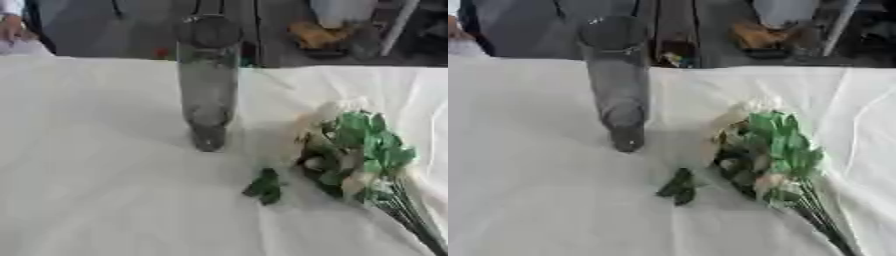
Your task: Arrange flowers into the vase.
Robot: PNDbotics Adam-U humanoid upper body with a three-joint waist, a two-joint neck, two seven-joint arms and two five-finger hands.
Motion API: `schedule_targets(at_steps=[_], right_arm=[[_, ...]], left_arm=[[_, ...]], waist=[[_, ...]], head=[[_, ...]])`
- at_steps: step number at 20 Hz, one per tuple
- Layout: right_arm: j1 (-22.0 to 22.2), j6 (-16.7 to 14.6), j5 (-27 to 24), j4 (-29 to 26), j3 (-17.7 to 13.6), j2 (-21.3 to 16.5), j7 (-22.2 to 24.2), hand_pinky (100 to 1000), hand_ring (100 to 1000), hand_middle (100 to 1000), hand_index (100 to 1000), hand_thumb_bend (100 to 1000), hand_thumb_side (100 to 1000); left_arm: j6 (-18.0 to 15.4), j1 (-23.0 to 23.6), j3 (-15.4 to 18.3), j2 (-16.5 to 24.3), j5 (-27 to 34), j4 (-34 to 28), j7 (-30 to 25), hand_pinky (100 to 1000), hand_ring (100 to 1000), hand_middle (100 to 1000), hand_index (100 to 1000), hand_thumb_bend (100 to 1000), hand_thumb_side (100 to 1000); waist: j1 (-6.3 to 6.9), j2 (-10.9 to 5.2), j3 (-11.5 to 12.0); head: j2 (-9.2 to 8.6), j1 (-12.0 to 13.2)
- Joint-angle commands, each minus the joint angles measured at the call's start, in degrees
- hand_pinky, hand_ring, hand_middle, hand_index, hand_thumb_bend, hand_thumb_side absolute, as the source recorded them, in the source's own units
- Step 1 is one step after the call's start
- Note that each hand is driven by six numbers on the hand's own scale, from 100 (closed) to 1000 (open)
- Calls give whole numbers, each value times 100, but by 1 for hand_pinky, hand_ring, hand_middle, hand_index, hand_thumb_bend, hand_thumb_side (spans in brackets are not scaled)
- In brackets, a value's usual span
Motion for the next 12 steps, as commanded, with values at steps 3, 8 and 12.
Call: schedule_targets(at_steps=[3,8,12], right_arm=[[-2,88,26,-67,-23,-141,82,787,855,730,895,174,1000],[22,219,38,-67,-7,-162,199,786,856,732,898,194,1000],[180,524,53,-67,231,-475,491,785,855,732,909,262,1000]], left_arm=[[3,-79,24,62,27,-73,-20,779,879,884,950,175,1000],[9,-77,14,58,32,-73,-31,779,879,884,951,174,1000],[22,-61,3,87,32,-73,-43,779,879,884,950,174,1000]], waist=[[23,-118,-16],[21,-122,-31],[1,-154,-87]], head=[[-53,-6],[-53,-33],[-23,-46]])
